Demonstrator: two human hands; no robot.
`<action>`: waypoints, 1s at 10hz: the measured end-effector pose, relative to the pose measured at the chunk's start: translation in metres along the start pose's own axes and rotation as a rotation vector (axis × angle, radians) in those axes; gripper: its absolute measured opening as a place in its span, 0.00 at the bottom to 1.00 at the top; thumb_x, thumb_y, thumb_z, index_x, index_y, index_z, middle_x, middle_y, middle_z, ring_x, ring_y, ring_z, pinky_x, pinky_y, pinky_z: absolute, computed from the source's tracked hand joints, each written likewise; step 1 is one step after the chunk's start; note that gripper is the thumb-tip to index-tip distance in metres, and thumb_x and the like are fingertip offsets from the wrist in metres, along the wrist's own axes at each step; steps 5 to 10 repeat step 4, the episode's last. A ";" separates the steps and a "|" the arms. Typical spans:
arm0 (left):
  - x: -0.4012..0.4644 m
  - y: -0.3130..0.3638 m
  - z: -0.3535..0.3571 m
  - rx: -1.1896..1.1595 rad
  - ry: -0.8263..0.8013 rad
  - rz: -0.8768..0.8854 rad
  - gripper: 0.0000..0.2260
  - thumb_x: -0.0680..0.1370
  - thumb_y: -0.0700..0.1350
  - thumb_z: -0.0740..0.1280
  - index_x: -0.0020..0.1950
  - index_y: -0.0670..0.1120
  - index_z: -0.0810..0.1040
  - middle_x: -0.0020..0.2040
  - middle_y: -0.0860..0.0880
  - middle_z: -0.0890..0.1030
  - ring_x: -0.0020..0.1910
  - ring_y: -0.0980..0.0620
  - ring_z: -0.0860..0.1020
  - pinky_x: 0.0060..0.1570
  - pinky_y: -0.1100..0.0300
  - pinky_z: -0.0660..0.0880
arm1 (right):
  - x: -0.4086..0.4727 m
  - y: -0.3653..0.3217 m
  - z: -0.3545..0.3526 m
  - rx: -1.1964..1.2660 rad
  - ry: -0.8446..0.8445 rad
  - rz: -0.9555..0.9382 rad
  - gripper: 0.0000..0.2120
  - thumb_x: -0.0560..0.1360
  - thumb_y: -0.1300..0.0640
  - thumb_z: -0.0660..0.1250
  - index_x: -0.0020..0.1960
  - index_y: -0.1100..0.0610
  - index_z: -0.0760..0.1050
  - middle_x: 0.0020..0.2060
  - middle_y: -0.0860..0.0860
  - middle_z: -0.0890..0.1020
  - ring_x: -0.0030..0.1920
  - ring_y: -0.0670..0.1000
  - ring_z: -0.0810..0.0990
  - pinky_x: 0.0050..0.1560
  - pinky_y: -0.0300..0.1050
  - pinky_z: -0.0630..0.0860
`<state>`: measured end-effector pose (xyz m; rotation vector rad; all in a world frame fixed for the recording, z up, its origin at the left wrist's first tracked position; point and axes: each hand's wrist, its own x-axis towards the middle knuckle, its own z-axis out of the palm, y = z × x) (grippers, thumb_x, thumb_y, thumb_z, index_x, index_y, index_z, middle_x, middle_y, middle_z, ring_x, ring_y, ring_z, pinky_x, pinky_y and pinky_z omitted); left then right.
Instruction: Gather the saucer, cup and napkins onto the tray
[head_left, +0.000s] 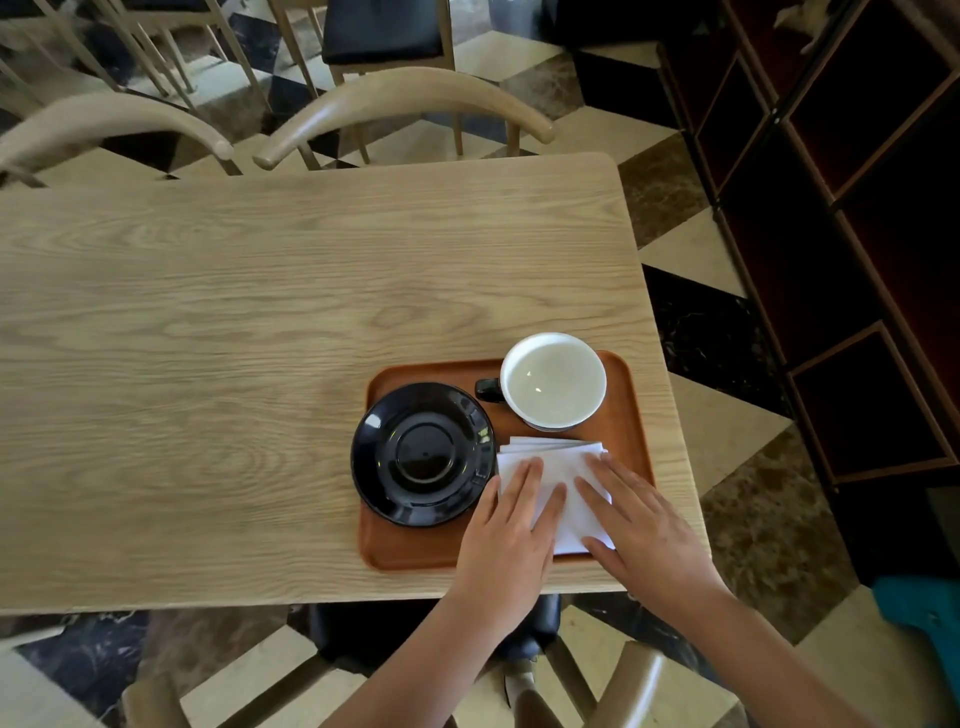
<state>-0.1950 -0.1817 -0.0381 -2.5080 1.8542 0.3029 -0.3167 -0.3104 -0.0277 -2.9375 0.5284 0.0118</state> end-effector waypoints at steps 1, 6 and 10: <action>0.001 0.002 -0.005 0.030 -0.029 0.027 0.25 0.69 0.54 0.71 0.64 0.49 0.75 0.65 0.42 0.76 0.64 0.46 0.74 0.60 0.52 0.74 | 0.002 -0.005 -0.004 -0.004 0.002 0.015 0.30 0.54 0.54 0.83 0.54 0.62 0.81 0.57 0.61 0.81 0.57 0.59 0.80 0.49 0.54 0.81; 0.011 -0.006 -0.030 -0.134 -0.246 0.007 0.25 0.79 0.48 0.58 0.74 0.45 0.55 0.77 0.40 0.54 0.75 0.43 0.53 0.72 0.49 0.53 | 0.016 -0.015 -0.022 0.029 -0.327 0.149 0.28 0.77 0.46 0.61 0.73 0.52 0.57 0.75 0.53 0.57 0.75 0.52 0.53 0.72 0.45 0.56; 0.011 -0.006 -0.030 -0.134 -0.246 0.007 0.25 0.79 0.48 0.58 0.74 0.45 0.55 0.77 0.40 0.54 0.75 0.43 0.53 0.72 0.49 0.53 | 0.016 -0.015 -0.022 0.029 -0.327 0.149 0.28 0.77 0.46 0.61 0.73 0.52 0.57 0.75 0.53 0.57 0.75 0.52 0.53 0.72 0.45 0.56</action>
